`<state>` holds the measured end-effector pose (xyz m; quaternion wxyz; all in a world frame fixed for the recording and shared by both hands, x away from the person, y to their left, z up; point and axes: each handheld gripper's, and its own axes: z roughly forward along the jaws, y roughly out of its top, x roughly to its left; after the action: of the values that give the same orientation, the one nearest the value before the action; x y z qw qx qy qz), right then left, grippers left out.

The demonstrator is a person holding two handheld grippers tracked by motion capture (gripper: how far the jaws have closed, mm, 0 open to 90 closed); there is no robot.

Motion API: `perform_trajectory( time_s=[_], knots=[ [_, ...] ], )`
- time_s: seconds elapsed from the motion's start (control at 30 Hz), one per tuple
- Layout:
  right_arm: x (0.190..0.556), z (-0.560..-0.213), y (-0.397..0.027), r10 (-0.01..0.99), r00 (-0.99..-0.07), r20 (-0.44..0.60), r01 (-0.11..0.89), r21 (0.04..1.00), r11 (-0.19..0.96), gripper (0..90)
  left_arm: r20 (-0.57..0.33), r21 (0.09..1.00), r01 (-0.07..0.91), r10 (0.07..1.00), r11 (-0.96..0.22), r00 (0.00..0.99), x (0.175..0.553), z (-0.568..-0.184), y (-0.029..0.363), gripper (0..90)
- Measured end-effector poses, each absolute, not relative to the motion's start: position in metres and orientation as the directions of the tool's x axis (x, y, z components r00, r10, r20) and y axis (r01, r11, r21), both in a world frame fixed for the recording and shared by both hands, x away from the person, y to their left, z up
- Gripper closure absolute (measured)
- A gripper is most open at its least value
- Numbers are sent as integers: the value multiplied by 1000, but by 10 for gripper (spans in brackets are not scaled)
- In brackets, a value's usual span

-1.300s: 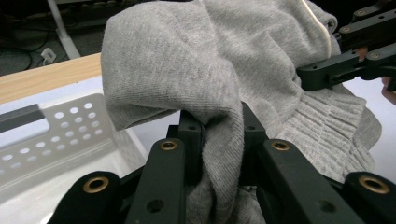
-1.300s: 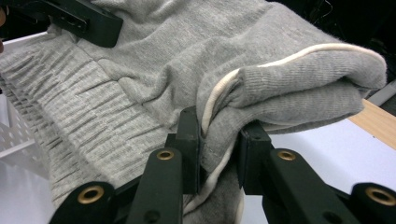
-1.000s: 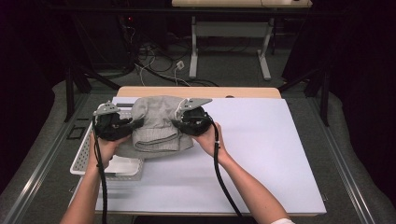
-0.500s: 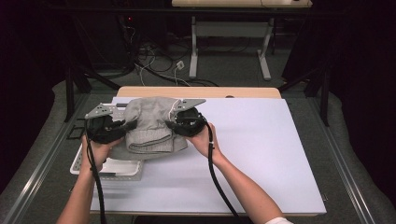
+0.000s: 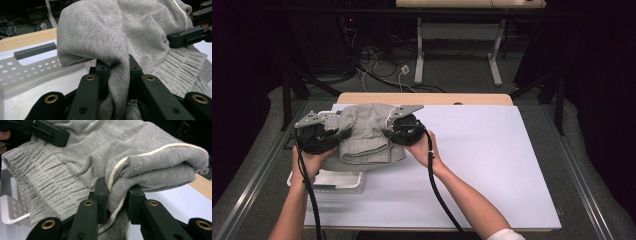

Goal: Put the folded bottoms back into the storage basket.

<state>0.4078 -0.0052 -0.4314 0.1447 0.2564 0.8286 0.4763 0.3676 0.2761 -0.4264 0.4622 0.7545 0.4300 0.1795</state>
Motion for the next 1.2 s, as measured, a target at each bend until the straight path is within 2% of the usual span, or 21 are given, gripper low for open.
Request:
perform_trajectory(
  time_s=[1.2],
  knots=[
    [413, -435, 30, 530, -847, 48, 299, 867, 398, 731, -126, 838, 513, 850, -185, 511, 368, -427, 311, 769]
  ],
)
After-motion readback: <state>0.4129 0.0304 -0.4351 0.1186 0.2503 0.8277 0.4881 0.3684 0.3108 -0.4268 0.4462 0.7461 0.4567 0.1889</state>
